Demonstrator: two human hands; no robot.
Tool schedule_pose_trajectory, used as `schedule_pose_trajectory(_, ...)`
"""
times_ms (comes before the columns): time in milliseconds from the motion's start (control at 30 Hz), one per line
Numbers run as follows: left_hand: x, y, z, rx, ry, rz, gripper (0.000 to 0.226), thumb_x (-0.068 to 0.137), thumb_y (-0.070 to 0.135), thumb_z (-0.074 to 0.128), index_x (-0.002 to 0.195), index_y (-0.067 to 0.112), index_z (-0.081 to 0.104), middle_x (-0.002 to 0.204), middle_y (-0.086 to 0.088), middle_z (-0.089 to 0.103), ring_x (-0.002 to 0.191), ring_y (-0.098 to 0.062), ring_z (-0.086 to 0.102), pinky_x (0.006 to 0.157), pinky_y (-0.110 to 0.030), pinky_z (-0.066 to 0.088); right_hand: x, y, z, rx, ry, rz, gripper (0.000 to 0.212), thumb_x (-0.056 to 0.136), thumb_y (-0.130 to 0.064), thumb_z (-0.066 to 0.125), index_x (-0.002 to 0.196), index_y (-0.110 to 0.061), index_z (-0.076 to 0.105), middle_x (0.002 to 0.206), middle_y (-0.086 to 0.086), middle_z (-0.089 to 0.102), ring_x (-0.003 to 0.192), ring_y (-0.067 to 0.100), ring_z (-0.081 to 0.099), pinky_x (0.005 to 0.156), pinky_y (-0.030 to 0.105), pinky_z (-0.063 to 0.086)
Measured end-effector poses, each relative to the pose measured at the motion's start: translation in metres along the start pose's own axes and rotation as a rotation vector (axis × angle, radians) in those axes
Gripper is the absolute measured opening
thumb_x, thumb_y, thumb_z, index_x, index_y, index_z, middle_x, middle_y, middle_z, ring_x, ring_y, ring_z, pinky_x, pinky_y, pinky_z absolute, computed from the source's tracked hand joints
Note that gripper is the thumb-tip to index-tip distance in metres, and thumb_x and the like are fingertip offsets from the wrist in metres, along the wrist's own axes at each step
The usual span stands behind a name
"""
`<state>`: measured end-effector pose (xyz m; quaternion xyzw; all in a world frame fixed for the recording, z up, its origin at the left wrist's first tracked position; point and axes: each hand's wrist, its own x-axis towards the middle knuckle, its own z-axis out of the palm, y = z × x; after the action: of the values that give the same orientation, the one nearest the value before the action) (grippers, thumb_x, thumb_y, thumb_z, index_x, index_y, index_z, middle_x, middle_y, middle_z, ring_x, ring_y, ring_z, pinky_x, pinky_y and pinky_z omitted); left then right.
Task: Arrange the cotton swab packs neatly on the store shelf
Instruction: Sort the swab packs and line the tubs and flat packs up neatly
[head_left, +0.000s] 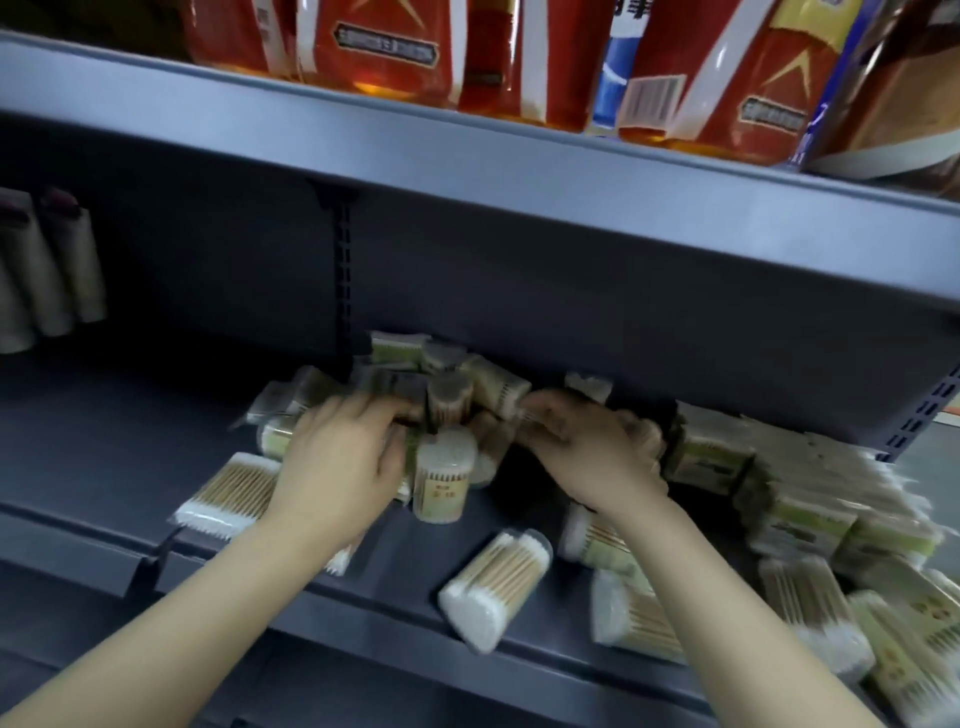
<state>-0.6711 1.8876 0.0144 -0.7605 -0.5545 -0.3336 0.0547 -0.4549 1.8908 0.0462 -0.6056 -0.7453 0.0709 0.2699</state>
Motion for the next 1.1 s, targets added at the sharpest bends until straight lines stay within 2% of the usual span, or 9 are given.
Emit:
schedule_pose_trajectory(100,-0.003,-0.025,-0.002,0.003,-0.035,-0.049,0.044,0.074,0.033,0.033,0.092,0.014,0.069,0.084,-0.007,0.066,0.076,-0.035,0.062,0.065,-0.039,0.048,0.004,-0.021,0.019,0.045,-0.109,-0.118,0.032,0.092,-0.024,0.049,0.124,-0.026,0.054,0.112,-0.005,0.061,0.094,0.008,0.053,0.07,0.019,0.033)
schedule_pose_trajectory(200,-0.004,-0.041,-0.003,-0.003,-0.045,-0.066,0.048,0.073,0.037,0.032,0.092,0.016,0.07,0.088,-0.005,0.068,0.081,-0.034,0.061,0.068,-0.038,0.046,0.008,-0.032,0.034,0.041,-0.19,-0.157,0.036,0.092,-0.032,0.051,0.128,-0.027,0.051,0.12,-0.003,0.06,0.101,0.011,0.054,0.072,0.018,0.034)
schedule_pose_trajectory(333,-0.005,-0.05,-0.002,0.003,-0.072,-0.085,0.048,0.071,0.037,0.03,0.086,0.016,0.071,0.088,-0.004,0.068,0.08,-0.034,0.061,0.069,-0.037,0.045,0.011,-0.037,0.043,0.047,-0.237,-0.155,0.036,0.085,-0.043,0.059,0.117,-0.026,0.059,0.118,-0.006,0.061,0.107,0.012,0.055,0.089,0.029,0.045)
schedule_pose_trajectory(433,-0.003,-0.053,0.002,0.008,-0.102,-0.084,0.045,0.071,0.035,0.033,0.086,0.016,0.071,0.09,-0.004,0.068,0.085,-0.035,0.061,0.072,-0.039,0.046,0.009,-0.036,0.043,0.039,-0.23,-0.147,0.032,0.079,-0.038,0.068,0.108,-0.026,0.061,0.111,-0.007,0.064,0.104,0.01,0.056,0.089,0.031,0.045)
schedule_pose_trajectory(567,0.003,-0.054,0.006,-0.023,-0.193,-0.048,0.042,0.073,0.028,0.047,0.107,0.014,0.069,0.11,-0.005,0.066,0.104,-0.033,0.056,0.087,-0.041,0.043,0.004,-0.032,0.038,0.04,-0.209,-0.121,0.029,0.077,-0.029,0.069,0.104,-0.025,0.06,0.108,-0.007,0.063,0.104,0.011,0.055,0.087,0.029,0.044)
schedule_pose_trajectory(700,0.01,-0.051,0.012,-0.006,-0.323,0.056,0.053,0.08,0.039,0.049,0.13,0.024,0.053,0.135,0.006,0.05,0.126,-0.021,0.04,0.103,-0.032,0.031,-0.001,-0.024,0.032,-0.029,-0.237,-0.082,0.03,0.073,-0.022,0.065,0.103,-0.024,0.059,0.11,-0.004,0.059,0.104,0.014,0.051,0.084,0.026,0.042)
schedule_pose_trajectory(833,0.017,-0.044,0.023,0.047,-0.423,0.127,0.059,0.084,0.041,0.056,0.14,0.03,0.038,0.147,0.011,0.033,0.136,-0.015,0.025,0.11,-0.027,0.022,-0.004,-0.021,0.029,-0.035,-0.267,-0.073,0.038,0.066,-0.032,0.059,0.103,-0.025,0.06,0.11,-0.005,0.057,0.105,0.014,0.053,0.088,0.031,0.044)
schedule_pose_trajectory(967,0.021,-0.037,0.03,0.097,-0.499,0.153,0.071,0.082,0.044,0.058,0.144,0.03,0.028,0.15,0.011,0.025,0.138,-0.012,0.018,0.108,-0.026,0.017,-0.007,-0.022,0.023,-0.006,-0.152,-0.06,0.051,0.061,-0.05,0.047,0.105,-0.027,0.061,0.106,-0.01,0.058,0.103,0.01,0.053,0.088,0.031,0.045)
schedule_pose_trajectory(1100,0.026,-0.034,0.035,0.11,-0.537,0.177,0.074,0.079,0.044,0.061,0.143,0.029,0.027,0.15,0.008,0.025,0.137,-0.015,0.02,0.109,-0.029,0.017,-0.01,-0.025,0.021,0.027,-0.106,-0.039,0.034,0.072,-0.034,0.058,0.104,-0.023,0.063,0.104,-0.008,0.06,0.101,0.013,0.055,0.087,0.033,0.045)
